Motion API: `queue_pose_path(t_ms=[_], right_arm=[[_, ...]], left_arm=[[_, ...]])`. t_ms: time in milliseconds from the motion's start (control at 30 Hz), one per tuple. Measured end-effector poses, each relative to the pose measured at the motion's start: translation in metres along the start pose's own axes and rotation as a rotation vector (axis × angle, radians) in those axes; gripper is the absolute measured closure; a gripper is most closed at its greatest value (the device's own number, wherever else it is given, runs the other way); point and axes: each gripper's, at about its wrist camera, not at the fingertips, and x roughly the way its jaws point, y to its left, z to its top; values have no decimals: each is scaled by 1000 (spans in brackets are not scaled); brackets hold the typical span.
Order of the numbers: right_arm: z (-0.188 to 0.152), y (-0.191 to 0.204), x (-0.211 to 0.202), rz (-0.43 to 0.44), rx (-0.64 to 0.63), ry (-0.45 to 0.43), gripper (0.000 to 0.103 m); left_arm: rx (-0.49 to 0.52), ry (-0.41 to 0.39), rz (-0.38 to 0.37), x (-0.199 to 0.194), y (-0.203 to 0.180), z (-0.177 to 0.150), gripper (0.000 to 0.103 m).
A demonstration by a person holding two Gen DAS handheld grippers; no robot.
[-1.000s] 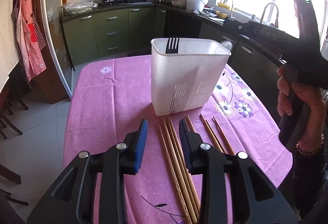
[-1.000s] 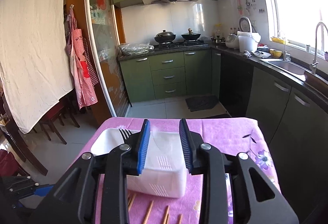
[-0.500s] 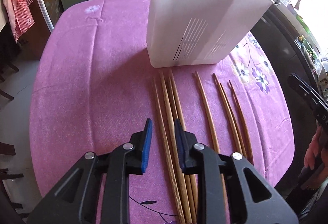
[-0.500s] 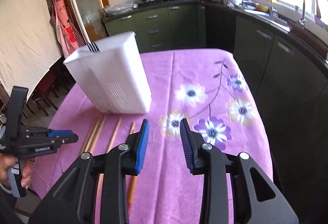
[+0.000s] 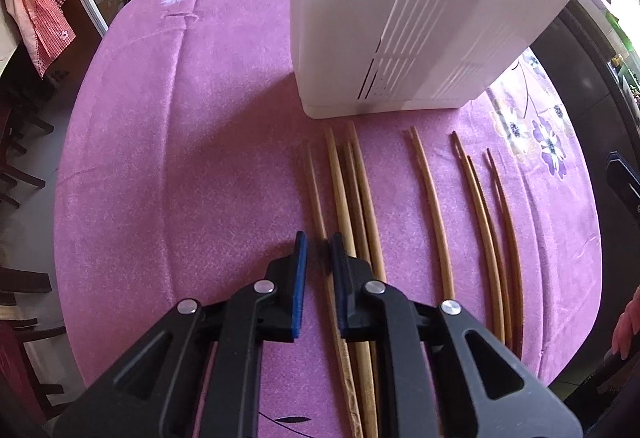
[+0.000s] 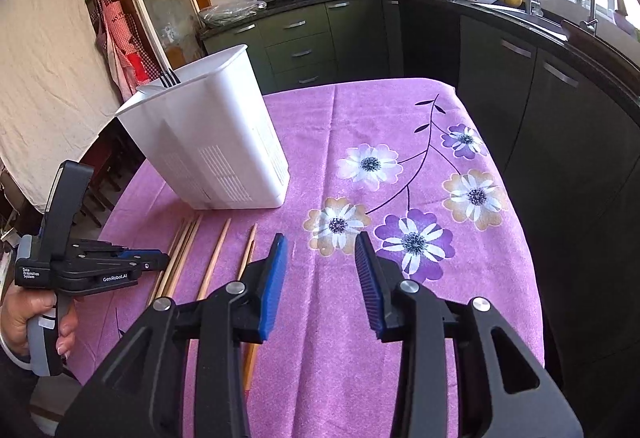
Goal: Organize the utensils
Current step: 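Grasp one wooden chopstick with the left tool, then lift the chopstick upright with the left tool while the right tool grasps a red-tipped chopstick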
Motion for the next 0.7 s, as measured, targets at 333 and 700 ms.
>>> queue_pose_path(t_ms=[333,700], right_arm=[[1,3,-1,5,-14,11,66],[7,11,3,33,-35,54,66]], left_arm=[[-10,-26,1,3,-9,5,97],[-4,-318,-18,-104,12,-8,98]])
